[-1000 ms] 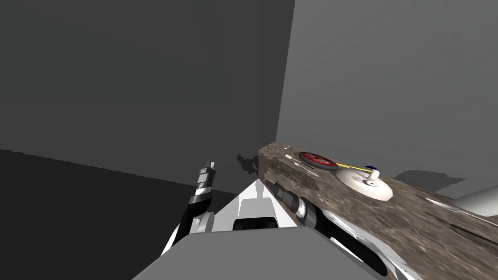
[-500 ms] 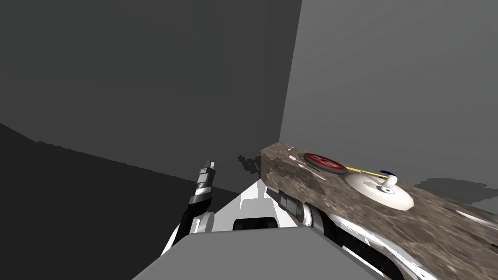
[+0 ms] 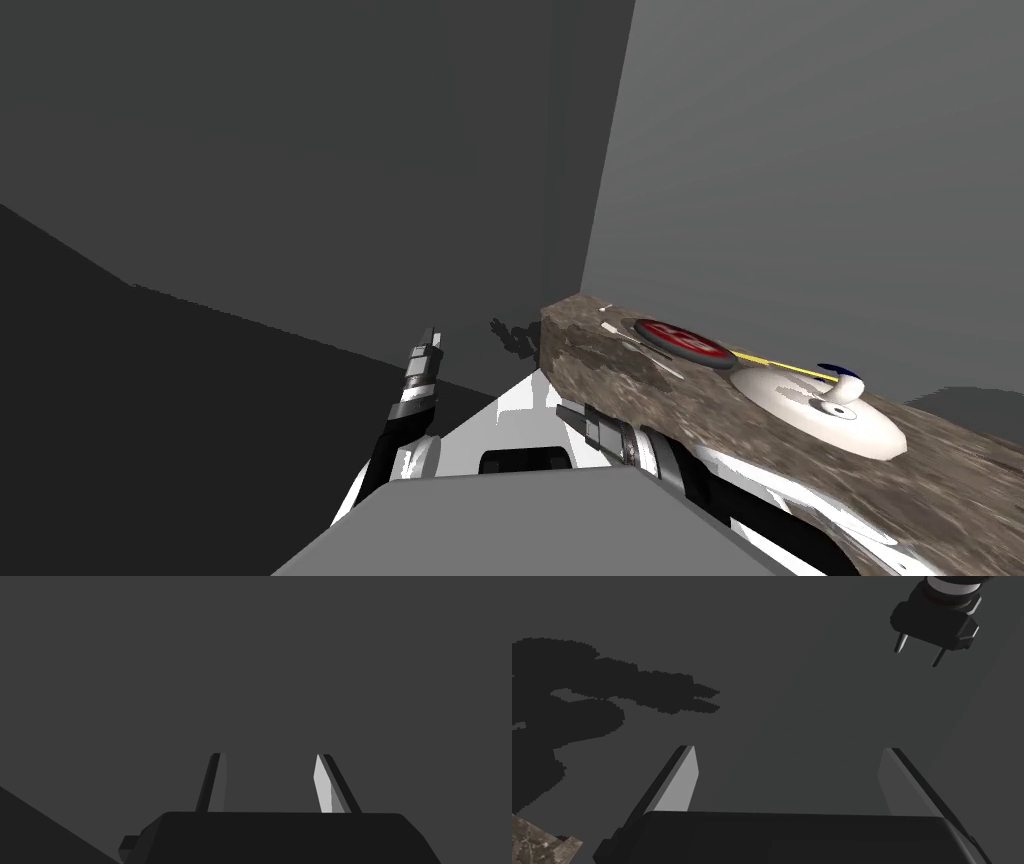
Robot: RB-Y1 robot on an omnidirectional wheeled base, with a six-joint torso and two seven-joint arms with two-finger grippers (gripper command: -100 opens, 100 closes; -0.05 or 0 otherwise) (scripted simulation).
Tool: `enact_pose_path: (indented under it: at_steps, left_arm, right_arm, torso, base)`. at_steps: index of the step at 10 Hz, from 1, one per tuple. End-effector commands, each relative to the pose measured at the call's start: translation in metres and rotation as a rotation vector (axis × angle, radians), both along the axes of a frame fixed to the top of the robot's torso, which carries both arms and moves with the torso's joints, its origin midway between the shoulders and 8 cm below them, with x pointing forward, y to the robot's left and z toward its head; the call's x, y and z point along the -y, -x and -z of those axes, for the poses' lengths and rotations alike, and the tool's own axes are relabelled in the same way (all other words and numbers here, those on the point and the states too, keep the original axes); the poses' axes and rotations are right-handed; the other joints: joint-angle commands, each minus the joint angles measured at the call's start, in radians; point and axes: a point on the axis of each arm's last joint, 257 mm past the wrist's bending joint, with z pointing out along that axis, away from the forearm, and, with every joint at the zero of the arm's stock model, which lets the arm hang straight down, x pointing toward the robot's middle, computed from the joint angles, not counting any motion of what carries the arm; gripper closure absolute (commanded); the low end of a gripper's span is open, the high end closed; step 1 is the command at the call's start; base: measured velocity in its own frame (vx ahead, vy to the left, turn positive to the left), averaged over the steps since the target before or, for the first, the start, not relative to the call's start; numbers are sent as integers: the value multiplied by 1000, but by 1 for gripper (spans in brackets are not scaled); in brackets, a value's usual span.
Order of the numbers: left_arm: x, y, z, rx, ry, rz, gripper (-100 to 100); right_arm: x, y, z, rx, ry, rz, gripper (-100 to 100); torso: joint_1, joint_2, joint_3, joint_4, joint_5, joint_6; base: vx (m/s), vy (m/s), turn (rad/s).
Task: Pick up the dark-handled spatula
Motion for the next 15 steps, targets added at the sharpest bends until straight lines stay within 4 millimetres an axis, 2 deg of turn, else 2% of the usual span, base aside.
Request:
enact_pose_path:
  at_steps: [1,3,4,6,7,9,10,12,13,15]
  left_arm:
    - [0,0,0,0,0,0,0]
    - [0,0,0,0,0,0,0]
    - [0,0,0,0,0,0,0]
    - [0,0,0,0,0,0,0]
    - [0,0,0,0,0,0,0]
    - [0,0,0,0,0,0,0]
    - [0,0,0,0,0,0,0]
    - [0,0,0,0,0,0,0]
    - [0,0,0,0,0,0,0]
    - [0,0,0,0,0,0,0]
  right_arm:
    - [13,11,22,-53,62,-7,-100]
    - [23,14,26,-59,108,-25,-100]
    - [36,24,45,-107,160,-25,-100]
    - [48,27,48,-113,204,-41,-100]
    - [63,38,65,-159,256,-38,-100]
    - [75,41,67,-164,300,-53,-100]
    - [93,52,82,-210,355,-49,-100]
    - [104,54,83,-214,394,-61,-100]
    - [125,66,96,-259,453,-56,-100]
    - [135,67,95,-262,485,-66,-100]
  torso:
    - [0,0,0,0,0,0]
    - [0,-1,-1,0,0,0]
    - [0,0,0,0,0,0]
    - [0,-2,-1,0,0,0]
    - [0,-1,0,0,0,0]
    - [-1,-2,-1,0,0,0]
    - [-1,-1,-1,0,0,0]
    - [-1,-3,-2,-1,0,0]
    - [-1,-2,-1,0,0,0]
    - [-1,-4,-2,-1,0,0]
  base:
    - [19,2,214]
    - [21,1,46]
    - [34,15,230]
    - [28,-4,38]
    - [35,-7,201]
    - [35,-11,63]
    - [47,-2,240]
    - [43,-14,36]
    - [67,-6,211]
    - [46,-21,61]
